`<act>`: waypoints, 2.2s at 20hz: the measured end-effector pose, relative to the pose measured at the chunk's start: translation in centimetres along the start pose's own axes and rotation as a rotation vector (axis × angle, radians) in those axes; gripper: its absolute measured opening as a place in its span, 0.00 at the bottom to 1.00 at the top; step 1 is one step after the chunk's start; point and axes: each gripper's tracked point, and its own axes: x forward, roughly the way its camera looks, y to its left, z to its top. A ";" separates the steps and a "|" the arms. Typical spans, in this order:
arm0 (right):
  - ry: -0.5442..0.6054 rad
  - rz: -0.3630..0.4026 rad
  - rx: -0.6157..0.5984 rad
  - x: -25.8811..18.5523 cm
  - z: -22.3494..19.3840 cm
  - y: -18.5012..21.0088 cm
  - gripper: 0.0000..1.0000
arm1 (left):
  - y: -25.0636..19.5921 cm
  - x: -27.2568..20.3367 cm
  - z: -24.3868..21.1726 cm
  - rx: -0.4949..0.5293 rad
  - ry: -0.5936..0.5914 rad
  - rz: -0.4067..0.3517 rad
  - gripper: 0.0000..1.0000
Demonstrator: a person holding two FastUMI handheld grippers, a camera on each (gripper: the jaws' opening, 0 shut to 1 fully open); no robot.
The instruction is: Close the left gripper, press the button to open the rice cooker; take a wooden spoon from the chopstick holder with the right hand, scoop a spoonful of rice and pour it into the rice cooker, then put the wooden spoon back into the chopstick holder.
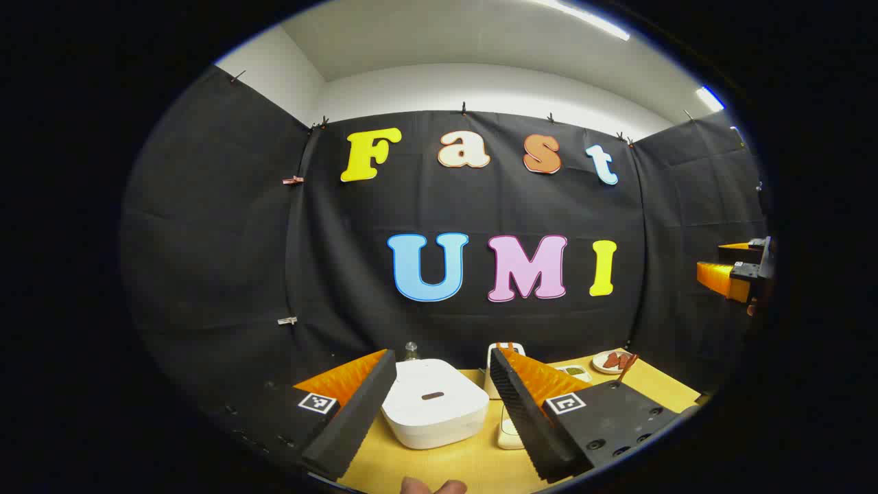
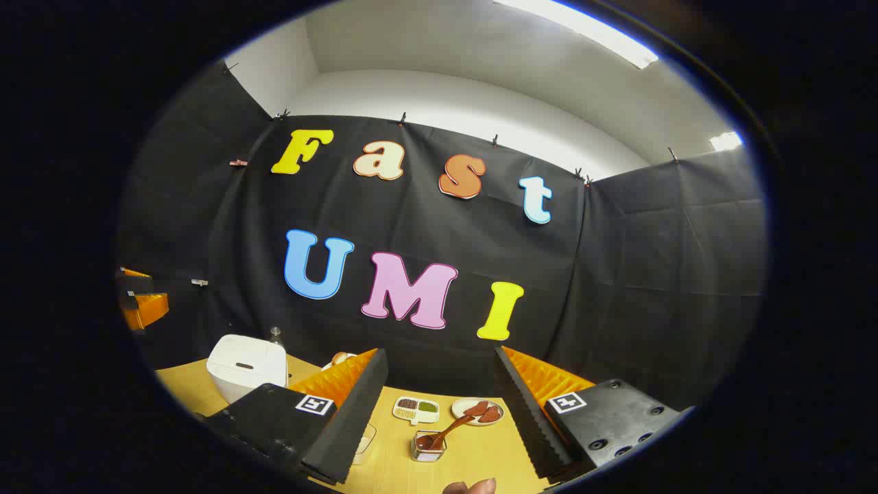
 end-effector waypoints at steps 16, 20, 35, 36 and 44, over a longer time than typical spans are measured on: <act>0.001 -0.036 0.004 0.0 -0.6 -0.1 0.97 | 1.0 2.1 -0.8 -0.021 0.012 -0.001 0.95; 0.002 -0.036 -0.002 0.2 -0.7 -0.2 0.97 | 1.4 2.3 -0.5 -0.016 0.002 0.010 0.95; 0.021 -0.046 -0.037 0.7 -2.2 -1.5 0.97 | -2.4 5.8 -7.2 -0.022 0.295 -0.470 0.07; 0.022 -0.049 -0.041 0.8 -2.2 -1.8 0.97 | -1.5 7.0 -7.4 -0.010 0.314 -0.473 0.07; 0.048 -0.094 -0.048 1.7 -3.6 -3.9 0.97 | 2.2 16.7 -12.9 0.184 0.520 -0.535 0.07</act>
